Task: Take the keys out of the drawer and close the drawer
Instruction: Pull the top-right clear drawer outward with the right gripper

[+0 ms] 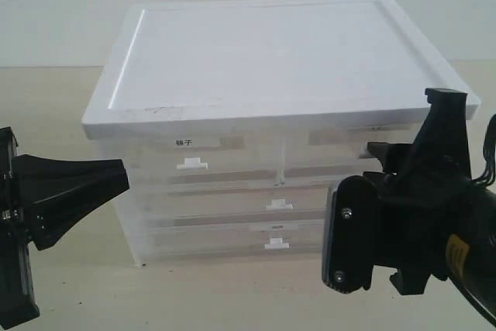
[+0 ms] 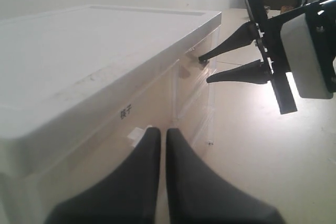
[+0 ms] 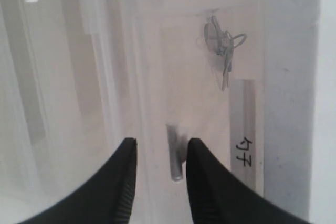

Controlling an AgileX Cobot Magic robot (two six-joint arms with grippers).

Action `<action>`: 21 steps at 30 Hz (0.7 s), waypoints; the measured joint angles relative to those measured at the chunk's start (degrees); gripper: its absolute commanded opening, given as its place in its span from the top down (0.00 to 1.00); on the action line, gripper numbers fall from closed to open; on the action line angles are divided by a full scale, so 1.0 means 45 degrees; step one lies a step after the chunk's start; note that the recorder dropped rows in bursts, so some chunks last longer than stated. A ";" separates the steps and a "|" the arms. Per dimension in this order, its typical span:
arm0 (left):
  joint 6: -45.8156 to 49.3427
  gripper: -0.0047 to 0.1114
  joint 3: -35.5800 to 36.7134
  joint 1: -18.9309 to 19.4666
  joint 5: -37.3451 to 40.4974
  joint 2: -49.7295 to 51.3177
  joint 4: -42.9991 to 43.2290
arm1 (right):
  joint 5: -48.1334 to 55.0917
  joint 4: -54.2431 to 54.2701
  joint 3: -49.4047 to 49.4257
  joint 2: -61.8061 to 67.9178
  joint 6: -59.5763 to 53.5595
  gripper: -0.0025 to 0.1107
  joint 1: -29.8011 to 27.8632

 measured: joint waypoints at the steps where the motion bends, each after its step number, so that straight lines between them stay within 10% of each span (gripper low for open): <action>1: 0.0000 0.92 0.0000 0.0000 0.0000 0.0000 0.0000 | -0.0010 -0.0055 0.0000 0.0034 0.0088 0.73 0.0000; 21: -0.0073 0.92 0.0000 0.0000 0.0000 0.0000 0.0000 | -0.0413 -0.0670 0.0000 0.0063 0.0130 0.98 -0.0873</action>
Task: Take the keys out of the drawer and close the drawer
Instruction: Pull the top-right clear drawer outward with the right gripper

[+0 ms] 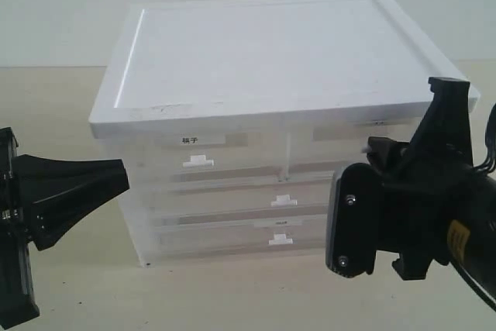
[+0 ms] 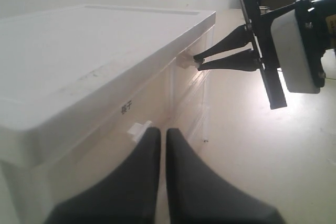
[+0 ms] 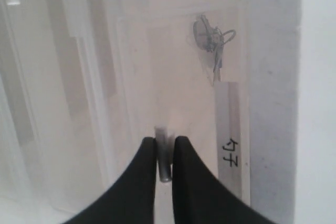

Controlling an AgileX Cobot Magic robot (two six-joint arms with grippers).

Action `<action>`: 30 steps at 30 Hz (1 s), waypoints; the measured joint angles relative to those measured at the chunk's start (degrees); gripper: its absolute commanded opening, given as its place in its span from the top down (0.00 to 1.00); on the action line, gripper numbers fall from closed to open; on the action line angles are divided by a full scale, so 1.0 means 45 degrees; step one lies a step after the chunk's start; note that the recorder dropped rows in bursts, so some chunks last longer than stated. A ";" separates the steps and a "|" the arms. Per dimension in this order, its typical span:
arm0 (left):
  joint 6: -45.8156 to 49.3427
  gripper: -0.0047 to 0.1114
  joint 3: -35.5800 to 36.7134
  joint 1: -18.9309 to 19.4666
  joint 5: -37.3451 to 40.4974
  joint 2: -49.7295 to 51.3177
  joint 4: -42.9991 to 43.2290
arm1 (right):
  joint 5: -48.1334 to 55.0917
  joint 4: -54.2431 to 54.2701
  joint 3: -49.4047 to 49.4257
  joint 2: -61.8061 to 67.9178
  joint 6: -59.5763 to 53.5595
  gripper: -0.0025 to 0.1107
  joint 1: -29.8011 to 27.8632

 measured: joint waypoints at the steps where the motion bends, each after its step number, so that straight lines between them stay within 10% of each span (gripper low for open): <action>1: 0.0000 0.92 0.0000 0.0000 0.0000 0.0000 0.0000 | 0.0000 0.0165 0.0000 0.0000 -0.0175 0.98 0.0000; 30: 0.0000 0.92 0.0000 0.0000 0.0000 0.0000 0.0000 | 0.5223 0.5629 -0.0026 0.0000 -0.1207 0.98 0.6480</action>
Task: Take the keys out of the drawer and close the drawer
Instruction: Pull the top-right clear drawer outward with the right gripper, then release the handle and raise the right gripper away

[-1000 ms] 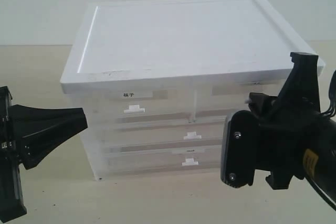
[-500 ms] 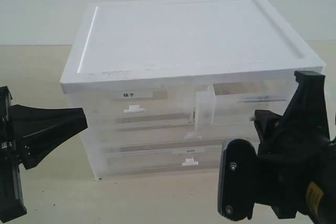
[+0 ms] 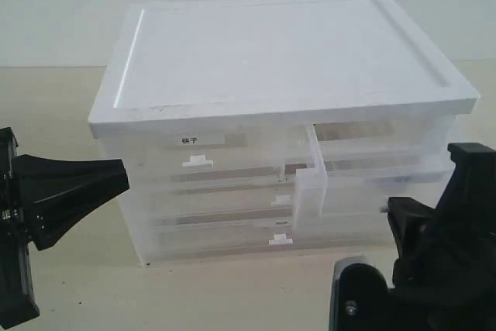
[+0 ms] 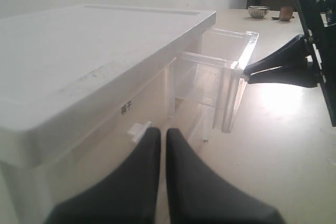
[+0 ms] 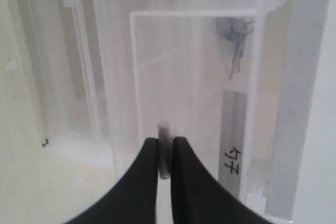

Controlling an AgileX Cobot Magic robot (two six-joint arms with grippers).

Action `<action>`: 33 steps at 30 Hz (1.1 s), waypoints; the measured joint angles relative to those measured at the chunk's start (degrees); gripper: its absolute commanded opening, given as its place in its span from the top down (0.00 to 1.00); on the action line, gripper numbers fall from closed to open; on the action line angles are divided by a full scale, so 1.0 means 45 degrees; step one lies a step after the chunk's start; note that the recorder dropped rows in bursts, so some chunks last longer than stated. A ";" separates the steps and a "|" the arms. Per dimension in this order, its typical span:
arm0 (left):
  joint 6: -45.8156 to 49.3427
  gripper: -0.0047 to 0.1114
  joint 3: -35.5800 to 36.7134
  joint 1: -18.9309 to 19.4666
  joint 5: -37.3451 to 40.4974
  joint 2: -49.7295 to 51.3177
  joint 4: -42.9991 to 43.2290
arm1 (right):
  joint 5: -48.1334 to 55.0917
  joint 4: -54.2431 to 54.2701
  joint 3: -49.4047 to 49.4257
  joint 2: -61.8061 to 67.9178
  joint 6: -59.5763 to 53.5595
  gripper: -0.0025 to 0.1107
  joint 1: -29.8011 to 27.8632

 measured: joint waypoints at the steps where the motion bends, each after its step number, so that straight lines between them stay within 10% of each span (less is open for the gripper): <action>1: 0.0000 0.92 0.0000 0.0000 0.0000 0.0000 0.0000 | 0.0128 0.0054 0.0000 0.0000 0.0000 0.98 0.0212; 17: 0.0000 0.92 0.0000 0.0000 0.0000 0.0000 0.0000 | 0.0035 0.1697 -0.0153 -0.0731 0.0923 0.97 0.3583; 22: 0.0000 0.92 0.0000 0.0000 0.0000 0.0000 0.0000 | -0.0040 0.2081 -0.1972 -0.2516 0.0973 0.79 0.3771; 25: 0.0000 0.92 0.0000 0.0000 0.0000 0.0000 0.0029 | -0.0127 0.2356 -0.3490 -0.3742 0.0686 0.64 0.3771; 33: 0.0000 0.92 0.0000 0.0000 0.0000 0.0000 0.0087 | -0.0036 0.4756 -0.6963 -0.6637 -0.0098 0.65 0.0955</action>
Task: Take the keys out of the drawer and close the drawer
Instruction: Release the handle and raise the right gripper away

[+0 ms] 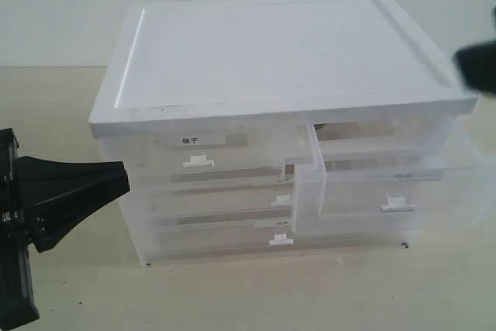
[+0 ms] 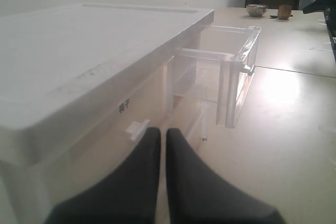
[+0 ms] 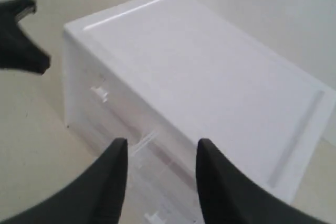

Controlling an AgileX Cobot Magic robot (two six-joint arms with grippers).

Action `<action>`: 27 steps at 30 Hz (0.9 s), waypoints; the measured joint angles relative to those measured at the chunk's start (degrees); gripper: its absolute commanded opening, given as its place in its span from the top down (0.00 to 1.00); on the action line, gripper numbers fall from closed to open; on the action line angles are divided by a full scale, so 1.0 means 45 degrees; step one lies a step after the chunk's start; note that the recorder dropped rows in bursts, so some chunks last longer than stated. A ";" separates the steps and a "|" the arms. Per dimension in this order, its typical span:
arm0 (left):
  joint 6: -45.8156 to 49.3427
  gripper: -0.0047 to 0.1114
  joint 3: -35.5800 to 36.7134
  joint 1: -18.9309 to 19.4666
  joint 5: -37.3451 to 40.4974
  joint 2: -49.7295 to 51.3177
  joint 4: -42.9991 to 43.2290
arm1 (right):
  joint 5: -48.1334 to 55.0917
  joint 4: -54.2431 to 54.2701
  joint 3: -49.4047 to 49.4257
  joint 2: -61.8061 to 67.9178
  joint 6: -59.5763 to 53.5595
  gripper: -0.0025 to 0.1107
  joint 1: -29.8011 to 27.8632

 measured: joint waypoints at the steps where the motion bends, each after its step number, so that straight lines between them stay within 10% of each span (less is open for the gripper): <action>1: 0.0000 0.92 0.0000 0.0000 0.0000 0.0000 0.0011 | 0.0024 0.0192 -0.0558 -0.0250 -0.0295 0.65 -0.0518; 14: 0.0000 0.92 0.0000 0.0000 0.0000 0.0000 0.0042 | 0.0158 0.2505 -0.4695 -0.0058 -0.3330 0.65 -0.2479; 27: 0.0000 0.92 0.0000 0.0000 0.0000 0.0000 0.0063 | 0.0026 -0.7984 -0.4770 0.3485 -0.0671 0.65 -0.2714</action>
